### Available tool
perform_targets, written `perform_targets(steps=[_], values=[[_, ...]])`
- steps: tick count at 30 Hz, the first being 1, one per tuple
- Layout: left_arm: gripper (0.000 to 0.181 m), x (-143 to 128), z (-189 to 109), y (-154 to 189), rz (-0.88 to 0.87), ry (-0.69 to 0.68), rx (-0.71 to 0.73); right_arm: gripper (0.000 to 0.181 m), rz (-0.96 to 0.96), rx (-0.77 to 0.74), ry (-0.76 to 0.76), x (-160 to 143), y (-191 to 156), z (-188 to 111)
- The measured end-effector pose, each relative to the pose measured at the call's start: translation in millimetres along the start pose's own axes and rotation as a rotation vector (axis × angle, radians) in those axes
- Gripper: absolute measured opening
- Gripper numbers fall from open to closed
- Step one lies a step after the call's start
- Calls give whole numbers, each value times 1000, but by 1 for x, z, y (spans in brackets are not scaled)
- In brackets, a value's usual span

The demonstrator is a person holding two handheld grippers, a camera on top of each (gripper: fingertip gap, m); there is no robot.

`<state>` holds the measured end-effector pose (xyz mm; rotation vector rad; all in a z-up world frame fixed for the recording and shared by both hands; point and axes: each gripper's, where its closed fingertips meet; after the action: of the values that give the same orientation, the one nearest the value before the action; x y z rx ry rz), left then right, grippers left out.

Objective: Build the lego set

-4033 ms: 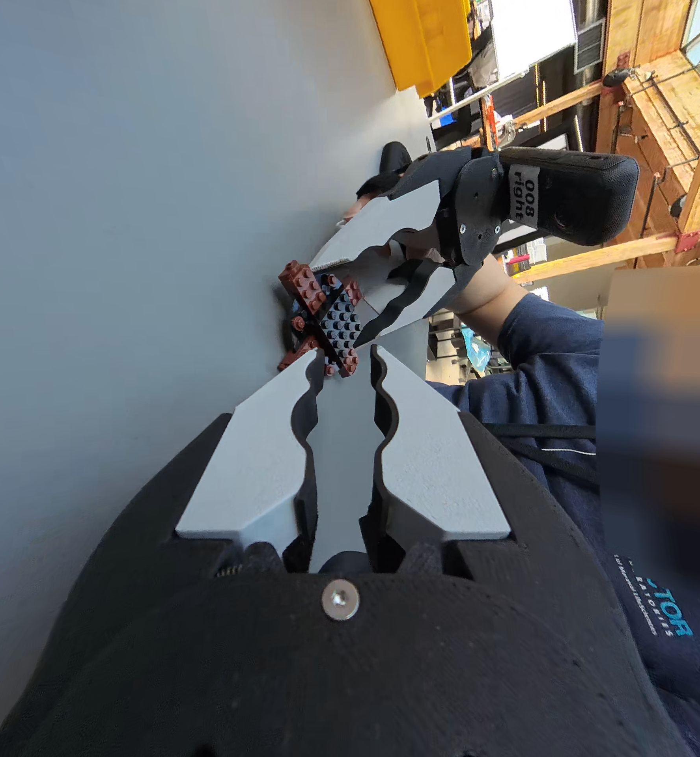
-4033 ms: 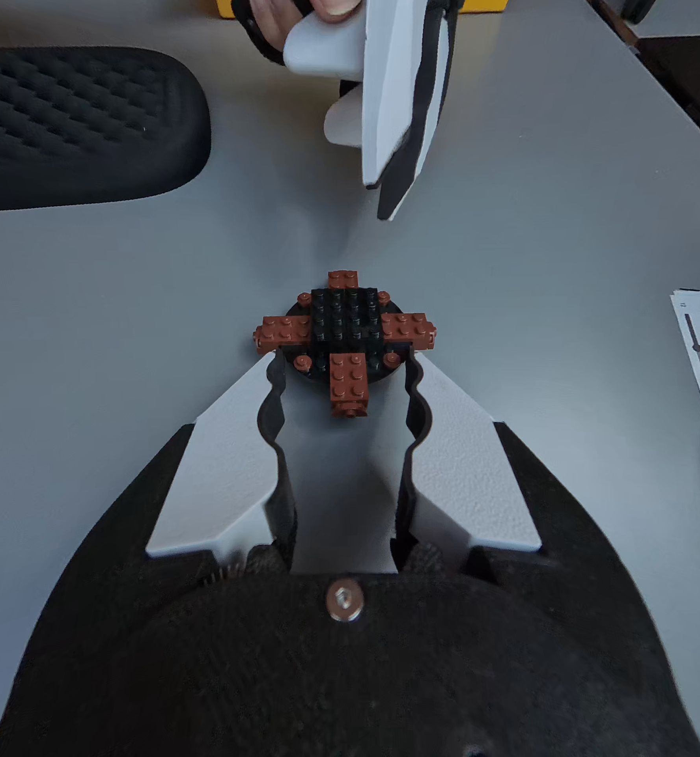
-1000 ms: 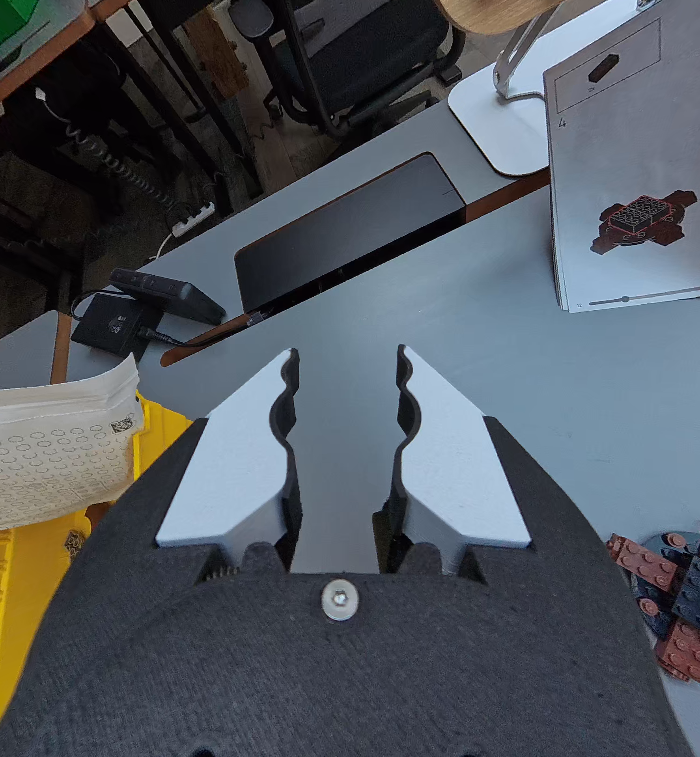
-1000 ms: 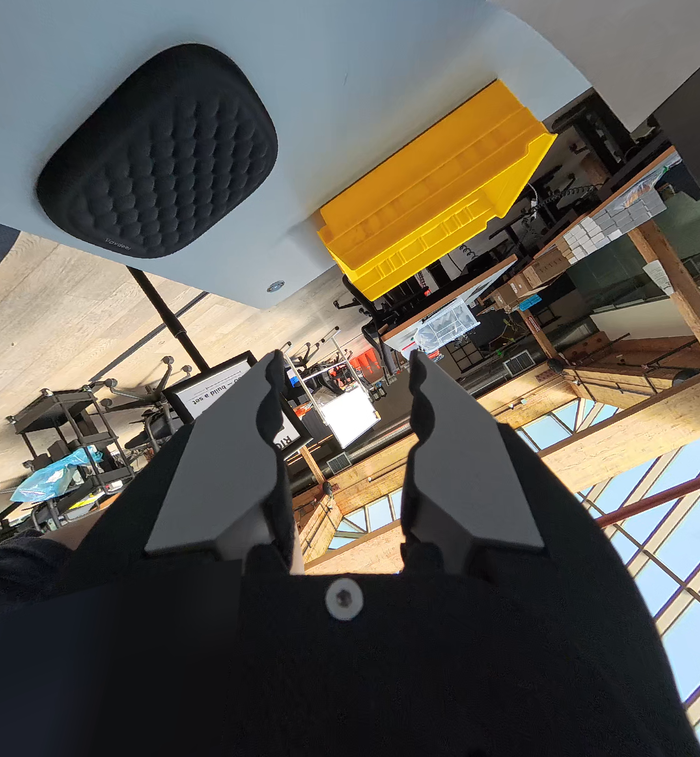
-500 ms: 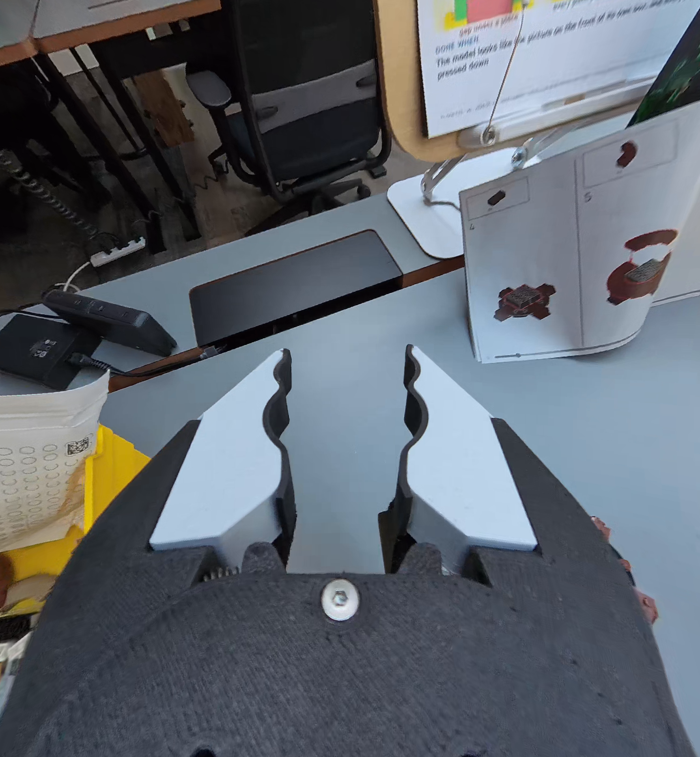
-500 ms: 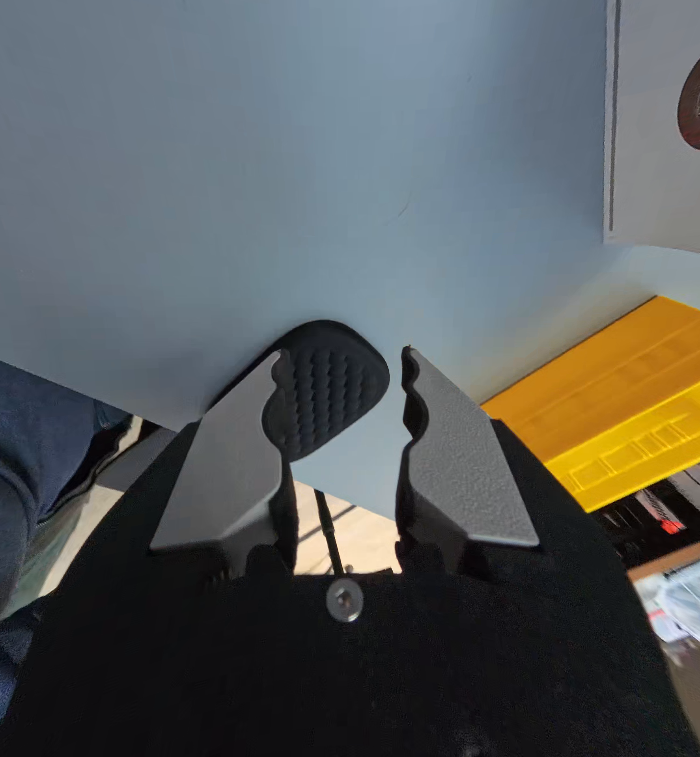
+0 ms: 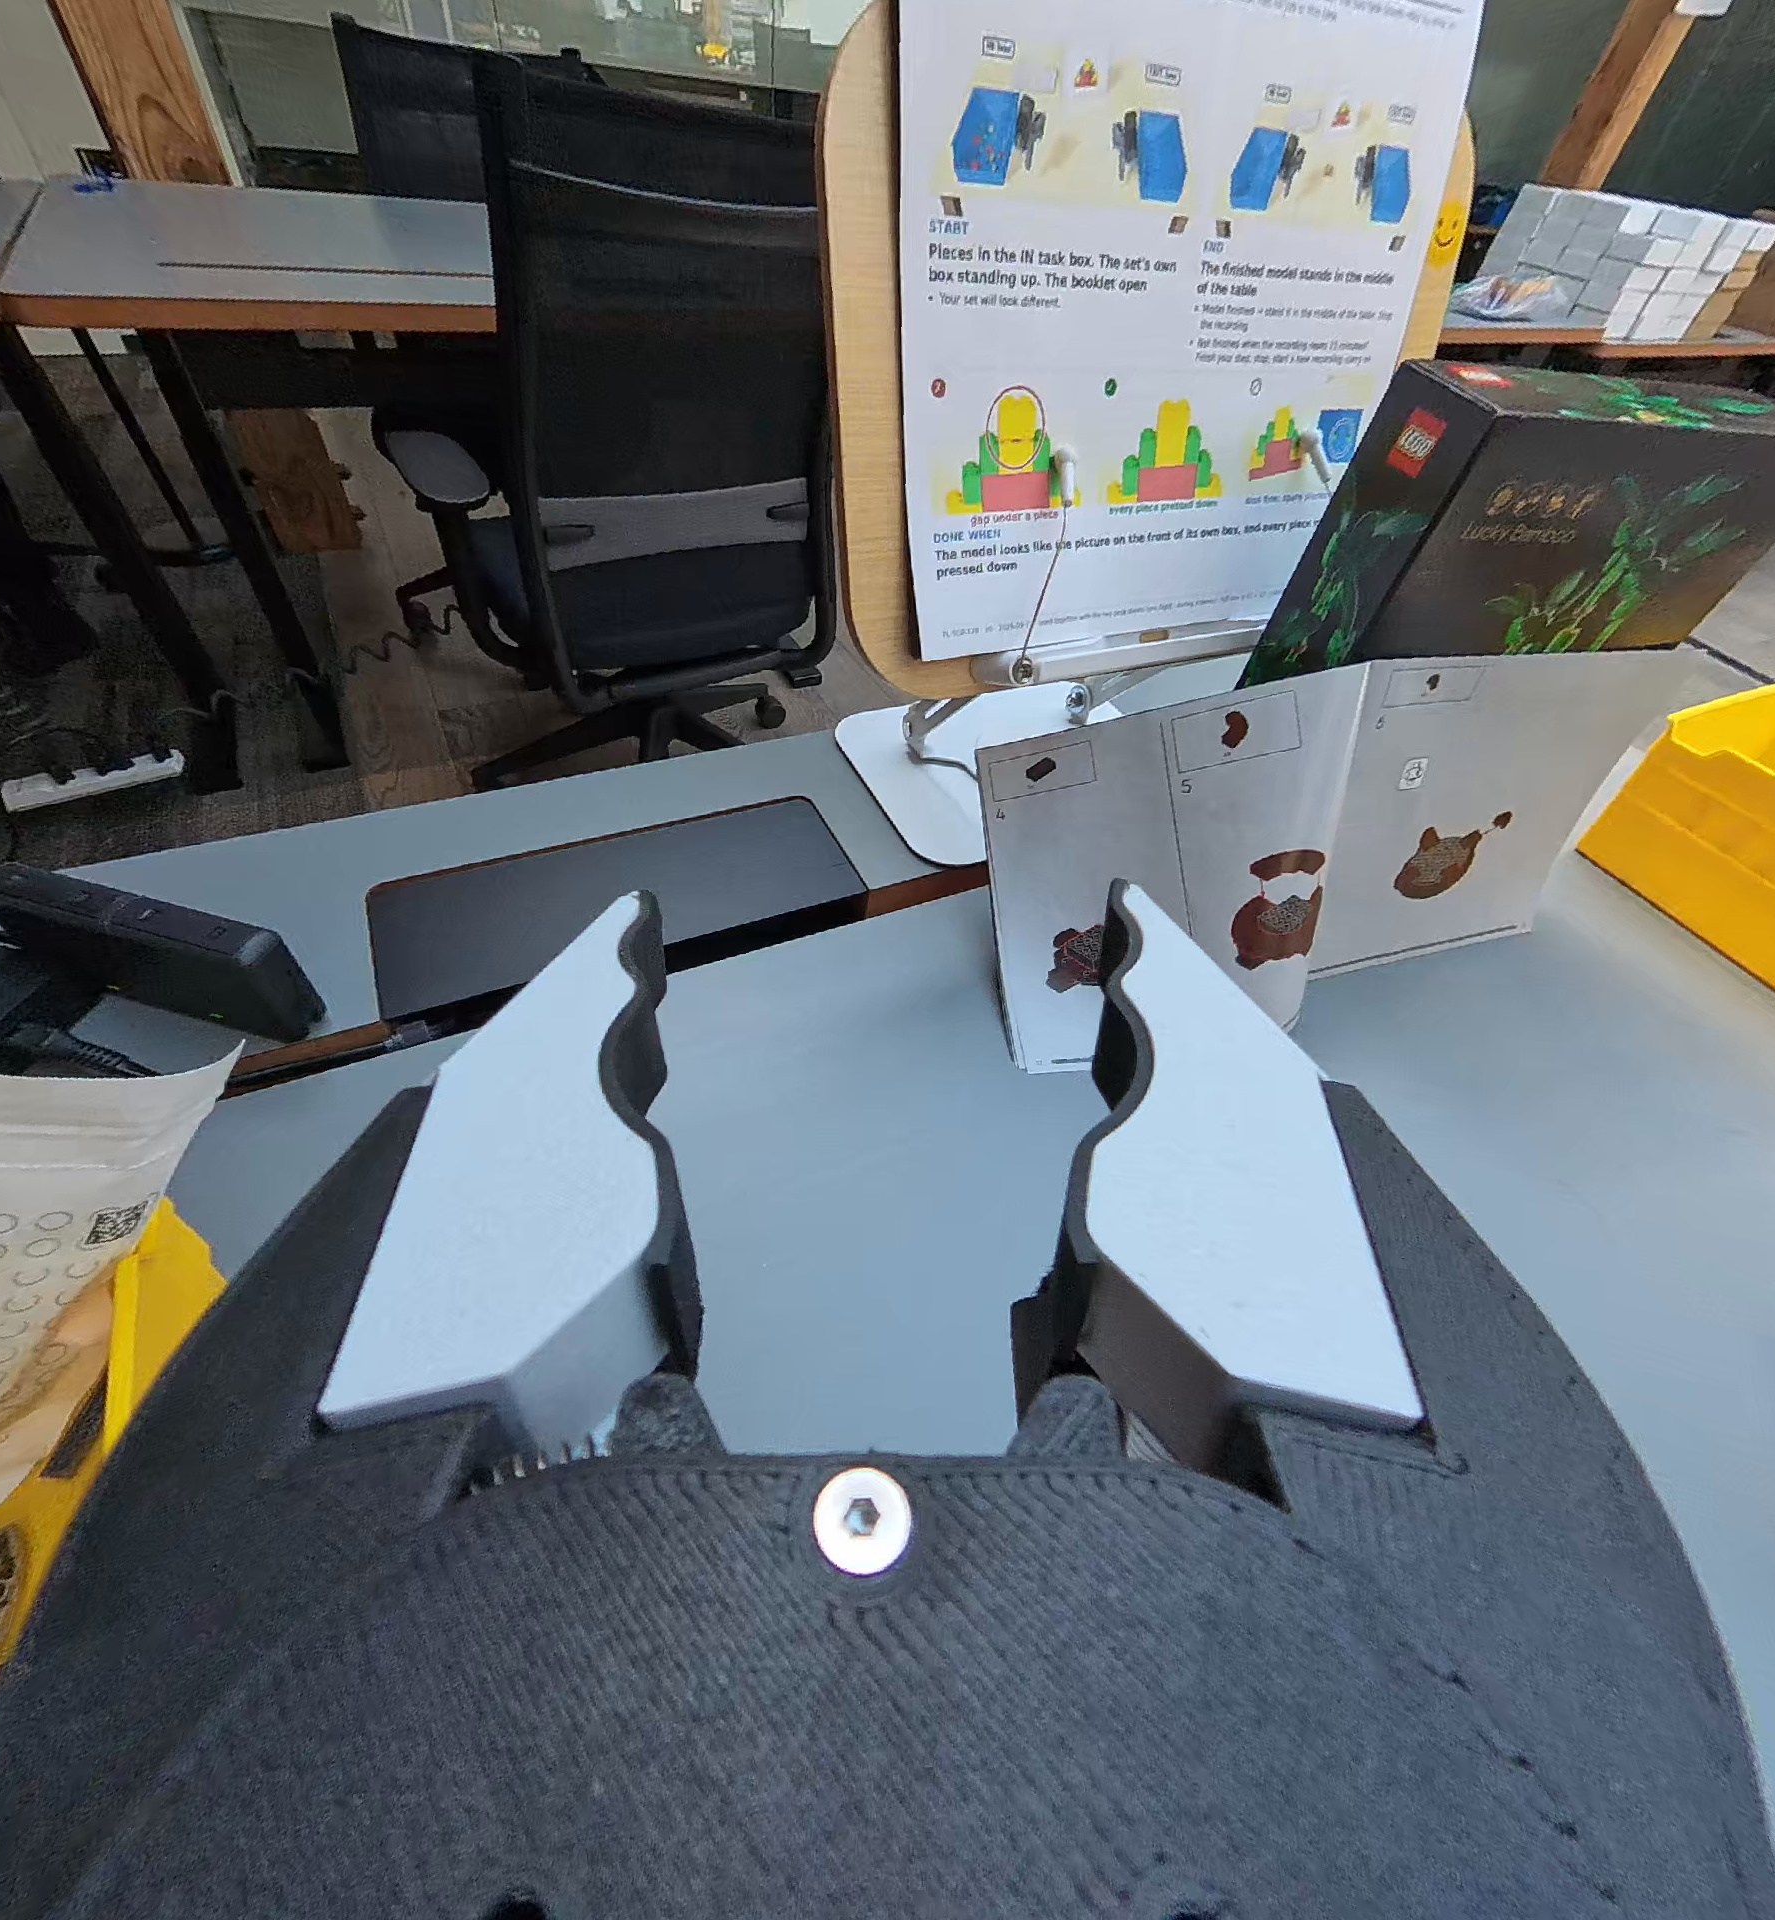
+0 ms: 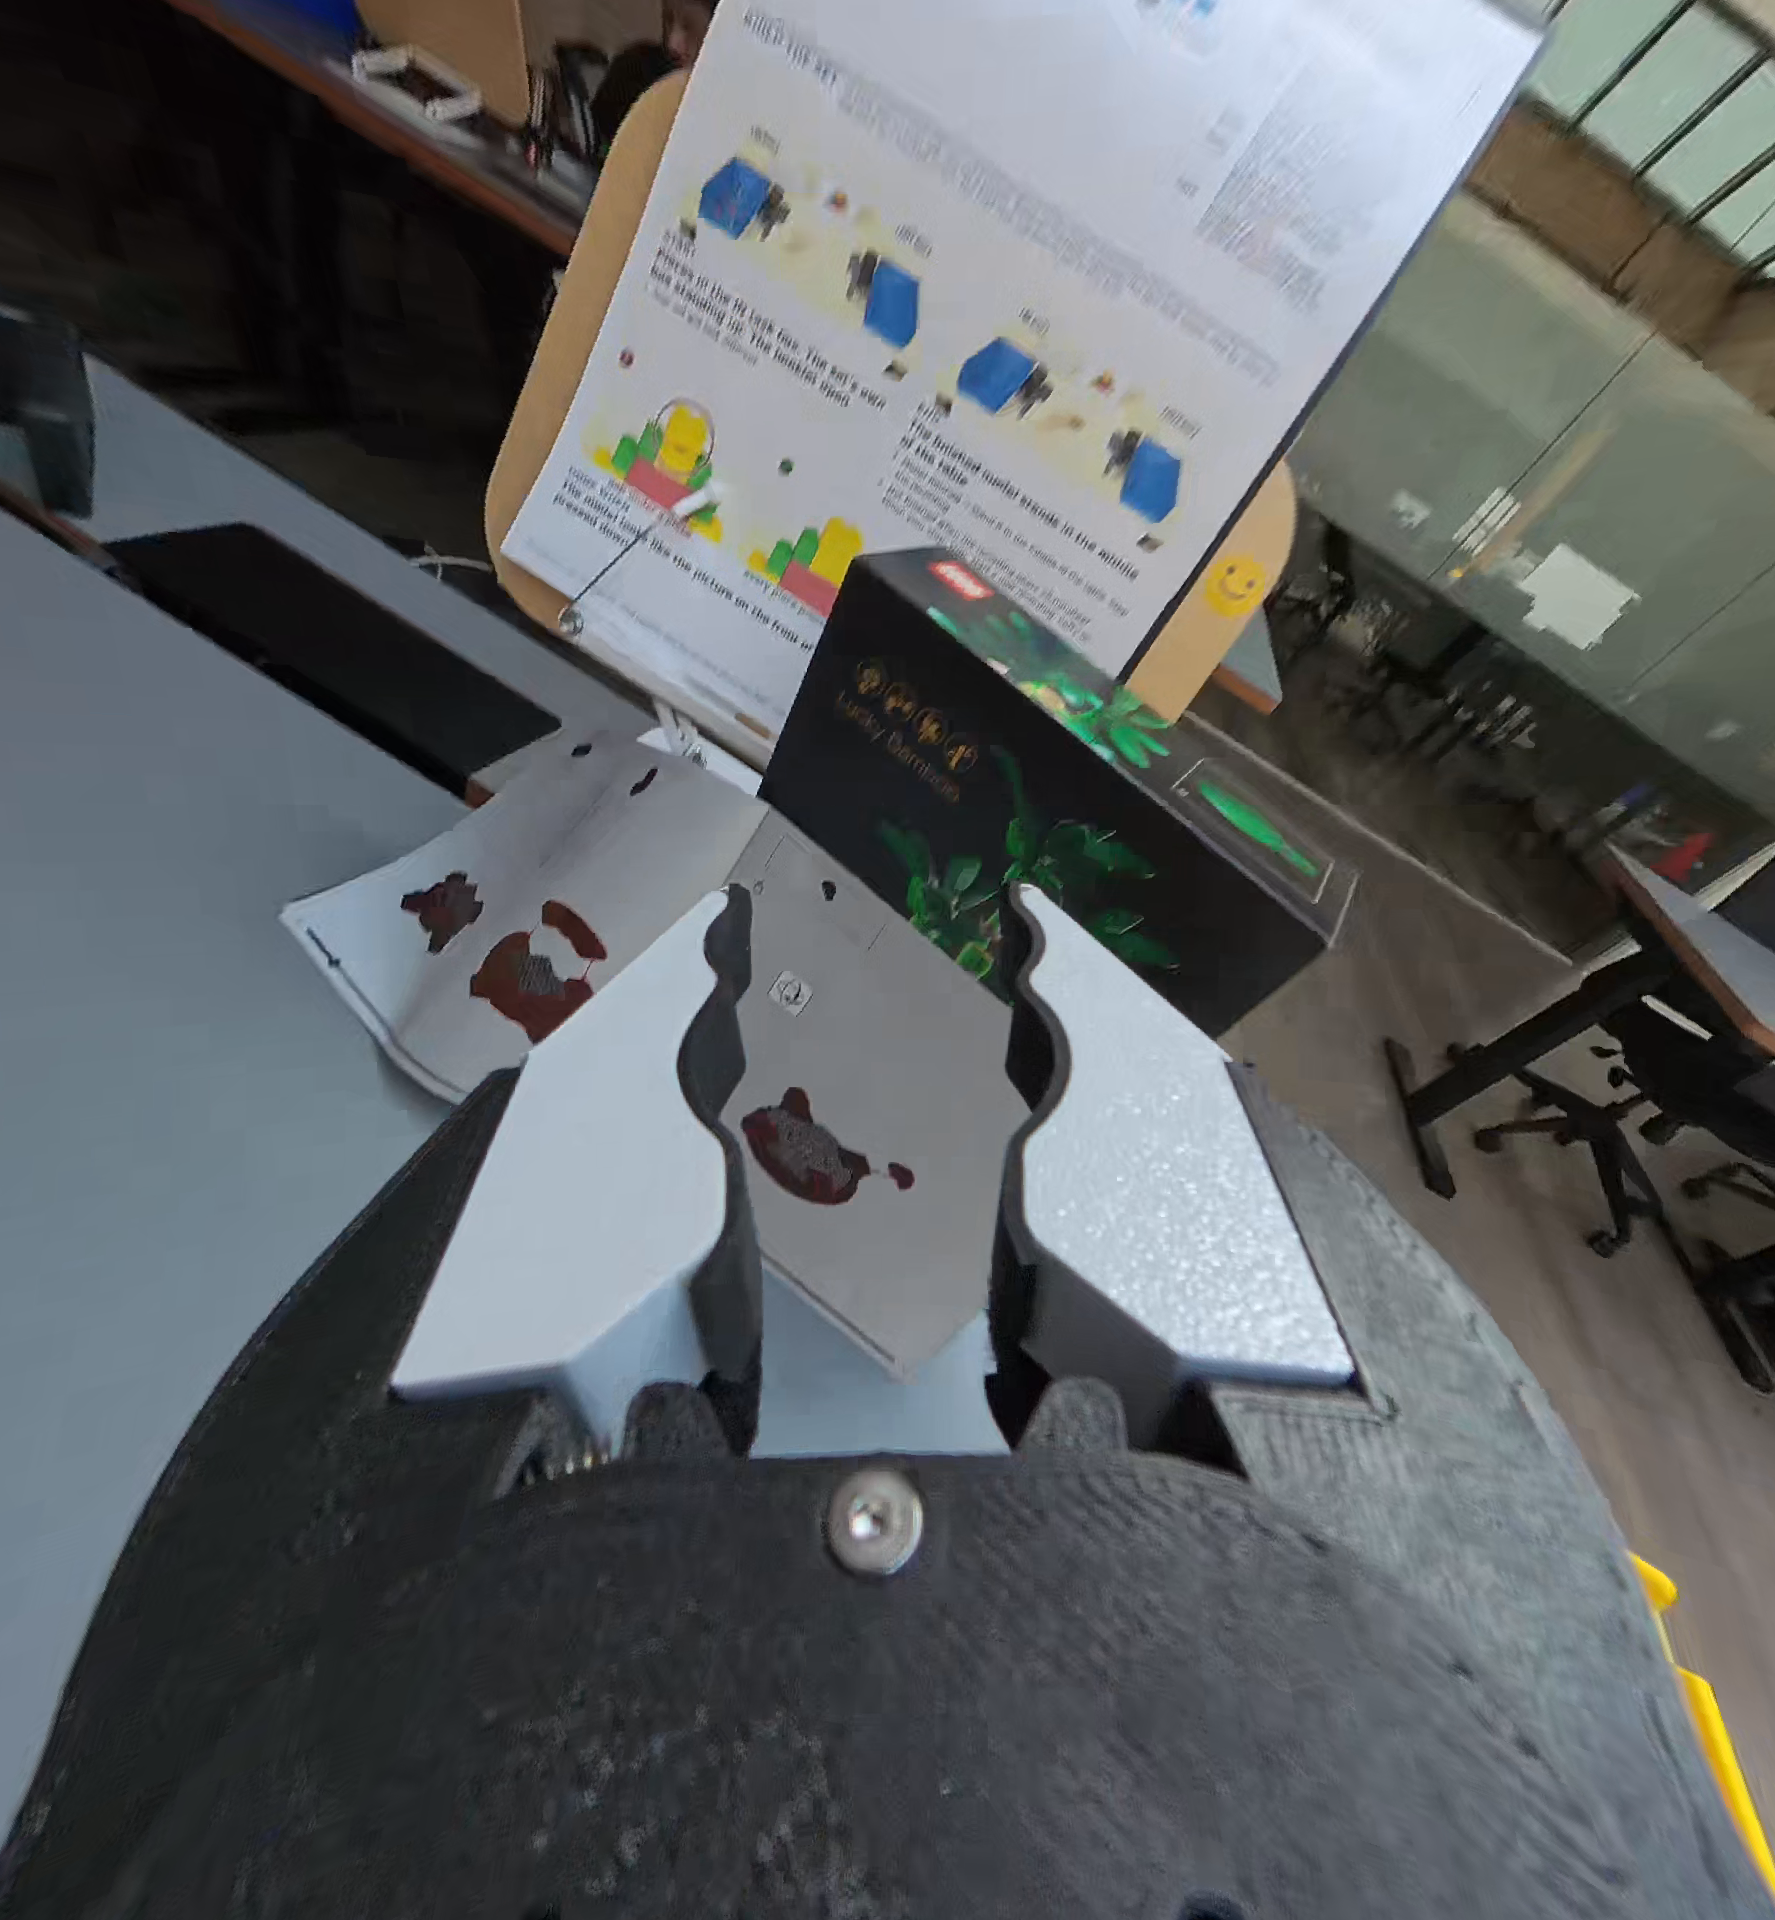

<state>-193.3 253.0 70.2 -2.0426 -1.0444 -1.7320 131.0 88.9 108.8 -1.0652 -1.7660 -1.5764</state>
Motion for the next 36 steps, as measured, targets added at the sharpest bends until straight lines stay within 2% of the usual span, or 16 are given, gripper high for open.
perform_targets(steps=[1, 3, 4, 8, 13, 15, 20, 24, 28, 31, 32, 34, 36], values=[[83, 1, -1, 3, -4, 6, -11, 64, 37, -18, 52, 7, 10, -1], [82, 4, -2, 9, -9, 18, -35, 101, 170, 5, 105, 14, 25, 7], [82, 5, -3, 13, -14, 27, -52, 104, 227, 44, 124, 16, 26, 14], [81, 9, -7, 26, -19, 39, -99, 85, 303, 137, 240, 16, 11, 33], [81, 12, -12, 28, -34, 52, -117, 90, 152, 87, 235, 16, 3, 44], [81, 12, -11, 29, -51, 54, -133, 93, 182, 81, 222, 15, 3, 47], [82, 8, -8, 27, -48, 41, -143, 94, 253, 198, 231, 18, -14, 47], [82, 10, -10, 27, -29, 47, -139, 92, 193, 121, 227, 19, -6, 45], [84, 13, -14, 20, -16, 58, -101, 89, 177, 44, 297, 34, 4, 33], [86, 15, -18, 18, -24, 66, -104, 68, 138, -111, 423, 51, 23, 8], [86, 17, -20, 17, -29, 69, -107, 67, 120, -150, 452, 56, 28, 0], [87, 19, -23, 16, -39, 74, -116, 75, 99, -175, 432, 58, 32, -4], [87, 20, -27, 14, -46, 79, -123, 75, 104, -151, 413, 58, 28, -3]])
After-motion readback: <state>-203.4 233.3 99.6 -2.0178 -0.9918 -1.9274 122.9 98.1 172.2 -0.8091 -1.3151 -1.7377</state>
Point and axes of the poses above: each gripper's, where its closed fingertips meet, z out along the fingers, x out of its top, y = z × x across the jaws, and after that the axes turned 8 degrees about -z, right-handed
